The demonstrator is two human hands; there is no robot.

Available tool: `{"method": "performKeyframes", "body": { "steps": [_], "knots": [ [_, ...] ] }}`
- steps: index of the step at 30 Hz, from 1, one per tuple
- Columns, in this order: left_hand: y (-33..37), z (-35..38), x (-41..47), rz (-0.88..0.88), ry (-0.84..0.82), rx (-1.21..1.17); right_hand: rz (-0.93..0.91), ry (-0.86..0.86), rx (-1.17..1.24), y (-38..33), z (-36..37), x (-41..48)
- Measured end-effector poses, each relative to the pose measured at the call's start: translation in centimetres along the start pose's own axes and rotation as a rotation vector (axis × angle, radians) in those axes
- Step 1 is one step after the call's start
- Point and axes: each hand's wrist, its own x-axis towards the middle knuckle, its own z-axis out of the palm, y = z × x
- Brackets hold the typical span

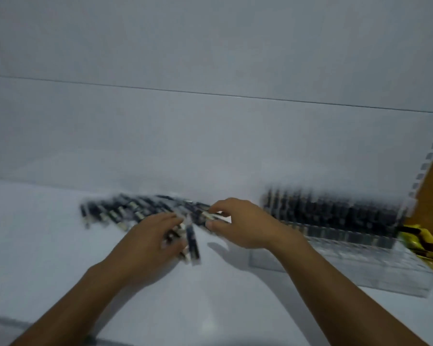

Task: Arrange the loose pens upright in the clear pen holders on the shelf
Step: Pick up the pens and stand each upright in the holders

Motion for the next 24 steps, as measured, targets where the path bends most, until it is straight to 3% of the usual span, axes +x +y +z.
{"method": "performKeyframes", "body": {
  "steps": [8, 16, 24],
  "knots": [
    [-3.3, 0.9, -2.4, -0.107, -0.131, -0.034, -0.070, -0.026, -0.035, -2.7, 8.6, 4.2],
    [-3.9, 0.9, -2.6, -0.094, 0.045, -0.148, -0.046, 0.192, -0.058, -2.3, 9.3, 4.2],
    [-4.0, 0.4, -2.7, -0.248, 0.131, -0.121, 0.000, 0.181, -0.066, -2.7, 9.2, 3.9]
  ]
}}
